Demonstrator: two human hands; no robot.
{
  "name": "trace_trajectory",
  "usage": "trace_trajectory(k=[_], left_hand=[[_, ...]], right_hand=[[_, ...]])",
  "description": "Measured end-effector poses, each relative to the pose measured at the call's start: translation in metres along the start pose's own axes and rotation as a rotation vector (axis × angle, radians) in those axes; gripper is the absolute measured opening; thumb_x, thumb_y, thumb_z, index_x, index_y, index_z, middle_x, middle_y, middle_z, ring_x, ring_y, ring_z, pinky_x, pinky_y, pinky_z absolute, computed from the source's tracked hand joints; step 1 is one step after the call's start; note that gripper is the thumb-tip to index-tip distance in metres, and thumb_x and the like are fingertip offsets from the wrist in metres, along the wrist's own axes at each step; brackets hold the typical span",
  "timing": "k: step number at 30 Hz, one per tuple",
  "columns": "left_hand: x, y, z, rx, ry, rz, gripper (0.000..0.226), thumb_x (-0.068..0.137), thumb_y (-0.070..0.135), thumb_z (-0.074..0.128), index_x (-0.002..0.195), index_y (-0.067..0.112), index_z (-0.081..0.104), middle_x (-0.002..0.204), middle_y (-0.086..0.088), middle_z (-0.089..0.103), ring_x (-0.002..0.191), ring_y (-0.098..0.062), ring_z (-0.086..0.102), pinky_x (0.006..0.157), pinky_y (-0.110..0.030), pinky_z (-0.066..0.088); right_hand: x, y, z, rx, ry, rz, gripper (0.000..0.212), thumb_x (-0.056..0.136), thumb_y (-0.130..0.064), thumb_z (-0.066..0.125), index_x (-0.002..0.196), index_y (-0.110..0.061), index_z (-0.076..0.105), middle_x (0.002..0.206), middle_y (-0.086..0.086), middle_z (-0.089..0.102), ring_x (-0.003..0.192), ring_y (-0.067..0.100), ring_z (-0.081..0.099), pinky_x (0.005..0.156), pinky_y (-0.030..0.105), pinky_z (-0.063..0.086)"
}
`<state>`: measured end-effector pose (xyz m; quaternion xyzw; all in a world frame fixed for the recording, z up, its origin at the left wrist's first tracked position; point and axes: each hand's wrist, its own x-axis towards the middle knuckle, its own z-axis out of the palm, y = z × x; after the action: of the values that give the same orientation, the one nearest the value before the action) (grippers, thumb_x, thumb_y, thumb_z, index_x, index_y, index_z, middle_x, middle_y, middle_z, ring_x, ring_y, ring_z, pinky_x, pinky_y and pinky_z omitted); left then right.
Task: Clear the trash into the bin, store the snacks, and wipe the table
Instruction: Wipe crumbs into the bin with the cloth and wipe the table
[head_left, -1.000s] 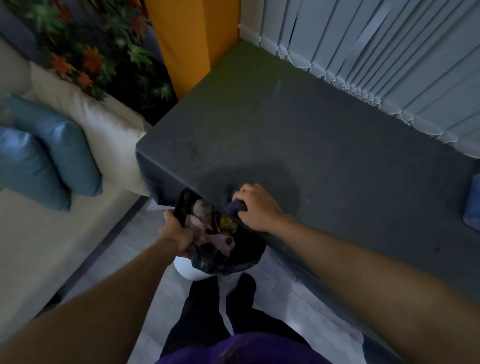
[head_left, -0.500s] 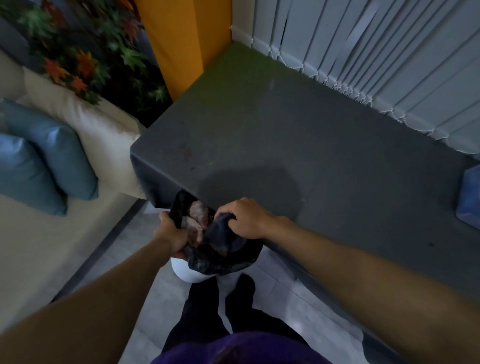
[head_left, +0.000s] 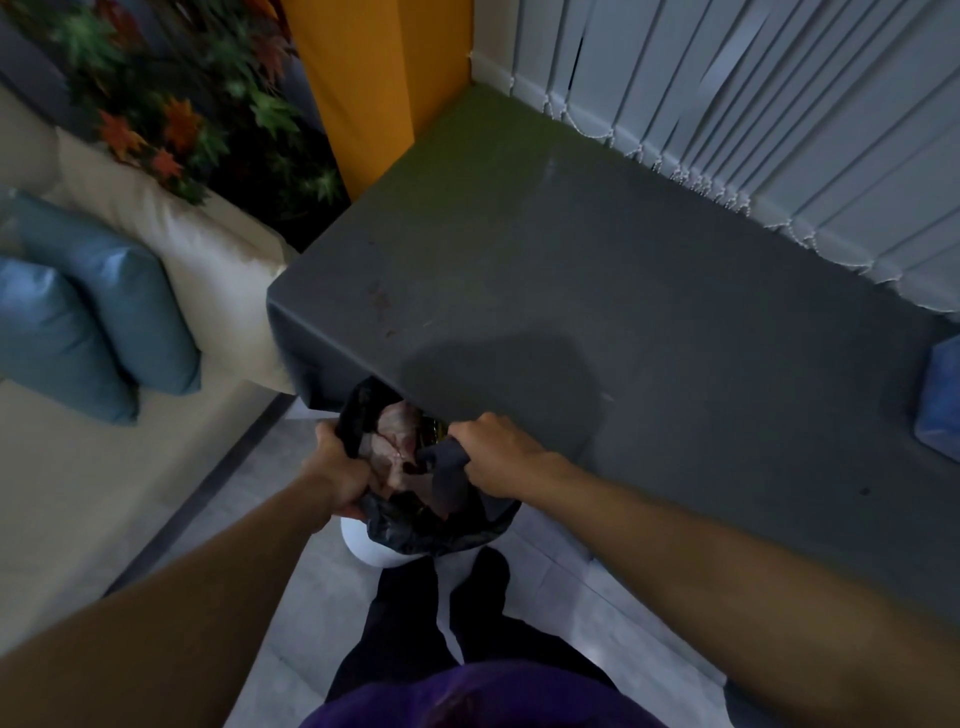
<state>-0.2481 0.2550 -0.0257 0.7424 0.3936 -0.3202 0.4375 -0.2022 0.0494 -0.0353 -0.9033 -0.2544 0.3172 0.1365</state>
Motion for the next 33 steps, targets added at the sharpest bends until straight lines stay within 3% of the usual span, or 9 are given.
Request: trace_trajectory(k=[4, 9, 15, 17, 19, 24, 26, 30, 33], left_hand=[[-0.005, 0.001, -0.001, -0.015, -0.012, 0.001, 0.068, 0.088, 0.001, 0.064, 0.139, 0.025, 0.026, 0.126, -0.022, 0.05, 0.097, -0.047, 0.065, 0.044, -0.042, 0.058], [-0.007, 0.002, 0.0, -0.038, -0.029, 0.001, 0.068, 0.089, -0.001, 0.062, 0.14, 0.026, 0.025, 0.127, -0.021, 0.049, 0.088, -0.045, 0.068, 0.045, -0.041, 0.059], [-0.009, 0.003, -0.001, -0.041, -0.019, 0.007, 0.067, 0.088, -0.001, 0.062, 0.138, 0.025, 0.026, 0.12, -0.019, 0.052, 0.082, -0.042, 0.07, 0.053, -0.047, 0.061], [-0.01, 0.004, -0.002, -0.048, -0.031, 0.011, 0.068, 0.087, -0.001, 0.063, 0.138, 0.026, 0.026, 0.121, -0.017, 0.051, 0.087, -0.042, 0.069, 0.053, -0.046, 0.061], [-0.011, 0.005, -0.001, -0.047, -0.026, 0.014, 0.07, 0.087, -0.002, 0.062, 0.139, 0.025, 0.025, 0.124, -0.018, 0.05, 0.089, -0.042, 0.067, 0.048, -0.042, 0.06], [-0.009, 0.005, 0.001, -0.055, -0.04, -0.005, 0.07, 0.088, -0.001, 0.062, 0.142, 0.026, 0.025, 0.13, -0.021, 0.049, 0.094, -0.047, 0.067, 0.048, -0.044, 0.06], [-0.008, 0.005, 0.0, -0.05, -0.037, -0.012, 0.069, 0.089, 0.0, 0.062, 0.141, 0.028, 0.025, 0.13, -0.022, 0.049, 0.096, -0.048, 0.066, 0.05, -0.046, 0.06], [-0.008, 0.006, 0.001, -0.023, -0.017, 0.006, 0.07, 0.088, 0.001, 0.062, 0.141, 0.027, 0.024, 0.127, -0.022, 0.051, 0.096, -0.046, 0.066, 0.052, -0.048, 0.061], [-0.008, 0.007, 0.0, -0.012, -0.005, 0.009, 0.069, 0.088, 0.004, 0.064, 0.14, 0.026, 0.024, 0.126, -0.021, 0.051, 0.098, -0.046, 0.066, 0.056, -0.05, 0.061]], right_hand=[[0.001, 0.005, -0.013, 0.065, 0.124, 0.046, 0.017, 0.084, -0.006, 0.057, 0.099, -0.011, 0.052, 0.103, 0.021, 0.062, 0.094, 0.041, 0.06, 0.065, 0.039, 0.039], [0.006, 0.012, -0.026, 0.195, 0.335, 0.014, 0.037, 0.078, 0.001, 0.059, 0.112, -0.013, 0.057, 0.114, 0.01, 0.059, 0.1, 0.036, 0.058, 0.079, 0.044, 0.05], [0.002, 0.005, -0.003, 0.049, 0.065, -0.054, 0.008, 0.083, -0.017, 0.062, 0.09, -0.019, 0.058, 0.096, 0.017, 0.065, 0.088, 0.038, 0.062, 0.064, 0.038, 0.047], [0.002, 0.008, 0.004, 0.092, 0.075, -0.045, 0.011, 0.087, -0.023, 0.06, 0.082, -0.02, 0.051, 0.092, 0.016, 0.065, 0.086, 0.038, 0.063, 0.062, 0.038, 0.045], [0.002, 0.011, 0.006, 0.182, 0.202, -0.032, 0.01, 0.089, -0.022, 0.057, 0.092, -0.015, 0.051, 0.1, 0.015, 0.063, 0.09, 0.039, 0.062, 0.067, 0.041, 0.046], [0.01, 0.028, -0.01, 0.233, 0.653, 0.077, 0.043, 0.085, -0.008, 0.061, 0.127, -0.015, 0.055, 0.119, 0.011, 0.05, 0.102, 0.034, 0.053, 0.087, 0.049, 0.048], [0.012, 0.033, -0.015, 0.116, 0.58, 0.058, 0.049, 0.086, -0.013, 0.062, 0.135, -0.02, 0.054, 0.123, 0.008, 0.051, 0.11, 0.032, 0.05, 0.093, 0.047, 0.045], [0.01, 0.033, -0.003, 0.054, 0.2, -0.132, 0.048, 0.087, -0.013, 0.058, 0.134, -0.024, 0.061, 0.12, 0.003, 0.058, 0.11, 0.028, 0.048, 0.093, 0.042, 0.042], [0.009, 0.032, -0.003, 0.264, 0.234, -0.139, 0.042, 0.084, -0.015, 0.053, 0.124, -0.021, 0.068, 0.108, 0.006, 0.062, 0.101, 0.029, 0.056, 0.088, 0.043, 0.049]])
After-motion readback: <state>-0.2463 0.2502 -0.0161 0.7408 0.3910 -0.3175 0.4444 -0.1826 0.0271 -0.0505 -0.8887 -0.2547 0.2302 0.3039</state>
